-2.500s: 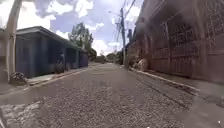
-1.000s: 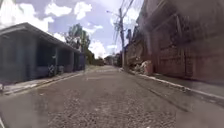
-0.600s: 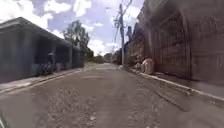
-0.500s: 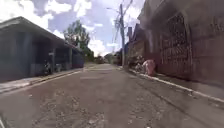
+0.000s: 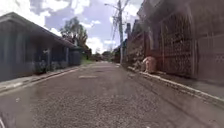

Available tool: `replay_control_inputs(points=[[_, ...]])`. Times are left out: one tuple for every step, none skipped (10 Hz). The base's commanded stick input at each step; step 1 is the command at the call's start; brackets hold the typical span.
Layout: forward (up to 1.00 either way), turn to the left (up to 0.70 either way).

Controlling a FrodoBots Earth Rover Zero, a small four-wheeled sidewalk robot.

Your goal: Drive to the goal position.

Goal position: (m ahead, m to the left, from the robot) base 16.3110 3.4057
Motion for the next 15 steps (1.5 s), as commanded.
replay_control_inputs(points=[[0.70,0.00],[0.70,0.00],[0.70,0.00],[0.70,0.00],[0.70,0.00],[0.70,0.00],[0.70,0.00],[0.70,0.00],[0.70,0.00],[0.70,0.00],[0.70,0.00],[0.70,0.00],[0.70,0.00],[0.70,0.00],[0.70,0.06]])
